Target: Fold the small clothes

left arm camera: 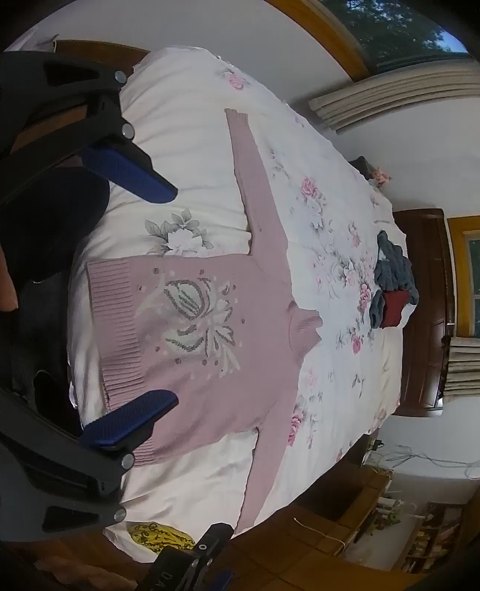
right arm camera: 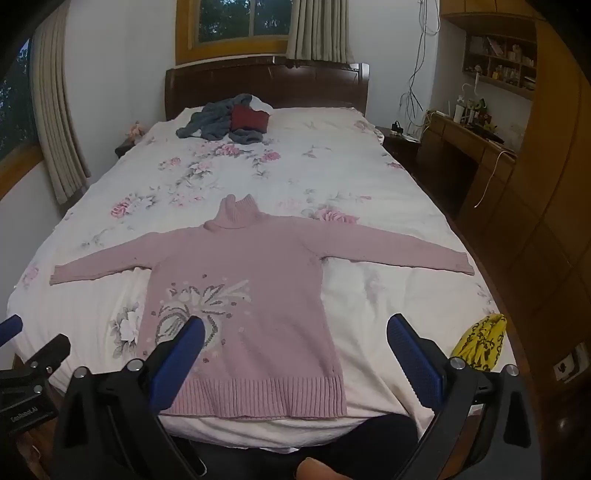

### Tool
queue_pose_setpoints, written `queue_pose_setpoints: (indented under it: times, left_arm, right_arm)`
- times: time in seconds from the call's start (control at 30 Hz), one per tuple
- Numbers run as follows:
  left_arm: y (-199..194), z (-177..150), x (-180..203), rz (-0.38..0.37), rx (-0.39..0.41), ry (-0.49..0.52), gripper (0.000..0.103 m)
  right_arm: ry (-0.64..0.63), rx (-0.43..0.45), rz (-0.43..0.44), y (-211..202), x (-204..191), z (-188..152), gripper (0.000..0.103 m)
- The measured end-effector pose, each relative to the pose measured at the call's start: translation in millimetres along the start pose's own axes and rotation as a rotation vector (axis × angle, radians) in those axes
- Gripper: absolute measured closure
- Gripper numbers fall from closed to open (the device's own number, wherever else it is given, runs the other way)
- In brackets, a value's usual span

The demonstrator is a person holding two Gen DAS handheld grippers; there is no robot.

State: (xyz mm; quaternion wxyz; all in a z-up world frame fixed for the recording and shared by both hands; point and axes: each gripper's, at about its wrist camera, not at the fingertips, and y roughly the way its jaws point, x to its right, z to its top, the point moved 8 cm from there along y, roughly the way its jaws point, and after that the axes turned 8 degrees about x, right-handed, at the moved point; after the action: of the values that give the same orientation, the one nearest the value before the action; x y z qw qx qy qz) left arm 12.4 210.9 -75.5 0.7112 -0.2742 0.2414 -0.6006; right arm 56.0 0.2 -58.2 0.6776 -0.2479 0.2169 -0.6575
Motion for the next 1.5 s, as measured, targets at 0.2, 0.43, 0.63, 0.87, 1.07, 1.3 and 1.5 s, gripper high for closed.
queue_pose_setpoints:
  times: [0.2, 0.43, 0.63, 0.87, 1.07, 1.3, 1.5]
  left_arm:
    - [0.4, -0.4, -1.1, -0.004, 0.003, -0.003, 0.003]
    - [0.8, -0.5, -1.5, -0.001, 0.002, -0.004, 0.003]
    - [0.3, -0.1, -1.6, -0.001, 0.006, -0.003, 0.003]
    - [-2.9, 3.2, -5.2, 0.005, 0.013, -0.006, 0.003]
    - [-3.0, 3.1, -4.2, 0.006, 0.015, -0.004, 0.003]
    - [-3.7, 5.2, -3.4, 0.007, 0.019, -0.004, 0.003]
    - [-3.7, 4.8, -3.1, 0.007, 0.021, -0.005, 0.003]
  right_arm:
    - [-0.007, 0.01, -0.008, -1.1, 0.5, 1.1, 0.004]
    - [-0.01, 0.017, -0.011, -3.6, 2.2, 3.3, 0.004]
    - [-0.009, 0.015, -0.013, -4.3, 2.2, 3.1, 0.004]
    - [-0.018, 0.012, -0.011, 1.2, -4.1, -0.1, 0.004]
    - [-0.018, 0.011, -0.012, 1.5, -4.2, 0.0, 0.004]
    - [-0.017, 0.012, -0.011, 1.5, -4.3, -0.7, 0.004]
    - [-0.012, 0.01, -0.011, 1.2, -3.8, -1.1, 0.004]
